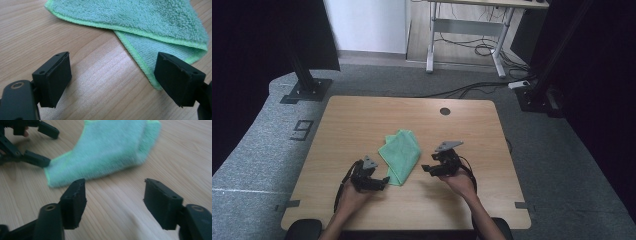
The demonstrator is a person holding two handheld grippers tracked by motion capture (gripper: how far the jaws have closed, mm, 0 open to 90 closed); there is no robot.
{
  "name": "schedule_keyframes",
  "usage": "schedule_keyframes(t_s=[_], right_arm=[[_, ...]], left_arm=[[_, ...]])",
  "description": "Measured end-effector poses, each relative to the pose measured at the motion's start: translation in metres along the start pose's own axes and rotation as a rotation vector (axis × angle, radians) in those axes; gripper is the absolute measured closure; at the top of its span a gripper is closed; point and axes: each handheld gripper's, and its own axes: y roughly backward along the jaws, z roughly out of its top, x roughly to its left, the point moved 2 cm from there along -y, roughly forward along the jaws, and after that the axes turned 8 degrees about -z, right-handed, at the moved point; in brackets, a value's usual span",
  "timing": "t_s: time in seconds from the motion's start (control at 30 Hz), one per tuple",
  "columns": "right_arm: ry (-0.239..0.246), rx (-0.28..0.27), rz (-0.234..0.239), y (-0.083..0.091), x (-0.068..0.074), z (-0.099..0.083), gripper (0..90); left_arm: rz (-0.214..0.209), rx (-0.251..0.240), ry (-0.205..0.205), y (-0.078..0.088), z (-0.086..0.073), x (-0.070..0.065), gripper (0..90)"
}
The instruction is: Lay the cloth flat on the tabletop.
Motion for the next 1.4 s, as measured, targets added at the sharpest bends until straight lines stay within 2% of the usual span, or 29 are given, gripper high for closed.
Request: schedule_keyframes(t_s=[0.1, 0.27, 0.37, 0.57, 0.8, 1.07, 1.17, 1.23, 1.3, 1.4], right_arm=[[0.022, 0.010, 0.027, -0.012, 0.008, 0.011, 42.3], [0.070, 0.032, 0.039, -0.030, 0.020, 0.025, 49.1], [0.084, 0.036, 0.049, -0.041, 0.027, 0.034, 52.3], [0.114, 0.053, 0.078, -0.061, 0.042, 0.048, 53.2], [0.130, 0.088, 0.102, -0.090, 0.054, 0.055, 52.5], [0.151, 0.114, 0.091, -0.116, 0.066, 0.060, 55.3], [0.173, 0.122, 0.072, -0.122, 0.067, 0.058, 61.6], [0.163, 0.111, 0.065, -0.122, 0.067, 0.058, 74.3], [0.180, 0.111, 0.046, -0.120, 0.068, 0.058, 82.7], [0.189, 0.103, 0.035, -0.116, 0.067, 0.058, 86.2]], left_arm=[[-0.003, -0.001, 0.003, 0.001, -0.001, 0.000, 14.2], [-0.034, -0.002, -0.011, 0.004, -0.003, 0.005, 14.1], [-0.037, -0.005, -0.006, 0.005, -0.004, 0.008, 14.1], [-0.029, 0.000, -0.016, 0.005, -0.003, 0.007, 13.9], [-0.027, 0.000, -0.012, 0.005, -0.003, 0.006, 13.7], [-0.024, 0.003, -0.013, 0.005, -0.003, 0.007, 13.8], [-0.024, 0.003, -0.013, 0.005, -0.003, 0.007, 13.8], [-0.024, 0.003, -0.014, 0.005, -0.003, 0.007, 13.8], [-0.024, 0.003, -0.014, 0.005, -0.003, 0.007, 13.8], [-0.023, 0.002, -0.014, 0.005, -0.003, 0.007, 13.8]])
